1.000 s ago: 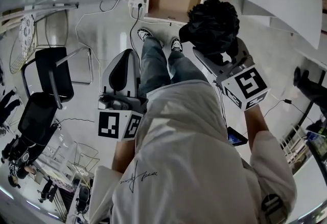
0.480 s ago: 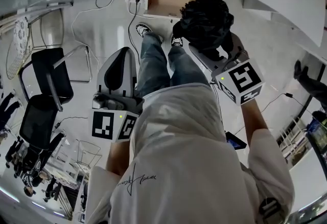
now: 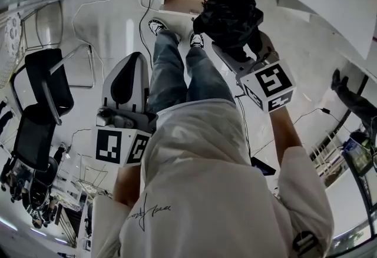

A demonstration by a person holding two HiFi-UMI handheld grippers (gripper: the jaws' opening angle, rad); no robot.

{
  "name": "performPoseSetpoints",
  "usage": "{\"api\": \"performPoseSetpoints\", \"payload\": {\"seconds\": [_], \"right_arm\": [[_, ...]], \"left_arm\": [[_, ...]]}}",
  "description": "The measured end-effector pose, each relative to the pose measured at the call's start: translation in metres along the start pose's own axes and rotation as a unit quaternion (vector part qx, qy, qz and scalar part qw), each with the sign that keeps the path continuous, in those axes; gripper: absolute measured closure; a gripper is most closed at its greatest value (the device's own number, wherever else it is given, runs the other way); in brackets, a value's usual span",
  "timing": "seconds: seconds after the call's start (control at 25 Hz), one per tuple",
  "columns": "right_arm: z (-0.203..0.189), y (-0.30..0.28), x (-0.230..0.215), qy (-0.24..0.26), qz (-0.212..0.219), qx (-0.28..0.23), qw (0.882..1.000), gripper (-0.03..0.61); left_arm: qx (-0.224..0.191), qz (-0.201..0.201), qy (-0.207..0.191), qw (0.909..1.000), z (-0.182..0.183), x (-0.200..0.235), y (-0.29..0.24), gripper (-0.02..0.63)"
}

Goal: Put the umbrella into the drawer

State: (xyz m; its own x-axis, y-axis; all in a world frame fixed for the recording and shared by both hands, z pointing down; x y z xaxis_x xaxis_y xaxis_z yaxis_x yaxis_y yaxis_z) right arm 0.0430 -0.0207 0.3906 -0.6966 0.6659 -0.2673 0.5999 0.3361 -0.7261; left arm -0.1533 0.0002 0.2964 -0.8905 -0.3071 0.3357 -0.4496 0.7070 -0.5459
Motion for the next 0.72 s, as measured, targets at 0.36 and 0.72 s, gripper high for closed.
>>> {"api": "performPoseSetpoints", "payload": {"seconds": [0.36,0.72], "right_arm": [[-0.013,-0.01,-0.008,0.003,-0.011,0.008,1.0,0.305],[-0.046,-0.071,-0.041,-0.024,-0.017,0.046,0.999,0.305]], "left_arm": [[0.017,-0.007,-0.009,0.9998,0.007,-0.013,0.014,0.604],[0.034,-0.001,-0.007,0.9994,0.0,0.011,-0.011,0.604]]}}
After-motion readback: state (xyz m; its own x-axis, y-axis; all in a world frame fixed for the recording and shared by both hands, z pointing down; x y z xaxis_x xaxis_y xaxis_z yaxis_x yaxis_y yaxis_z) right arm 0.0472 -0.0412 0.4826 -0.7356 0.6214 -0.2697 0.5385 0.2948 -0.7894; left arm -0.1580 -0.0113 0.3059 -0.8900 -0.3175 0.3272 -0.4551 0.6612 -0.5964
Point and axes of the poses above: the fingertips, and each gripper's own axes: y backward along the fingers, x to its left, z out of its top, the point moved 3 cm from there along y, backward along the fingers, and after that the axes turned 5 degrees about x, right-handed, at the moved point
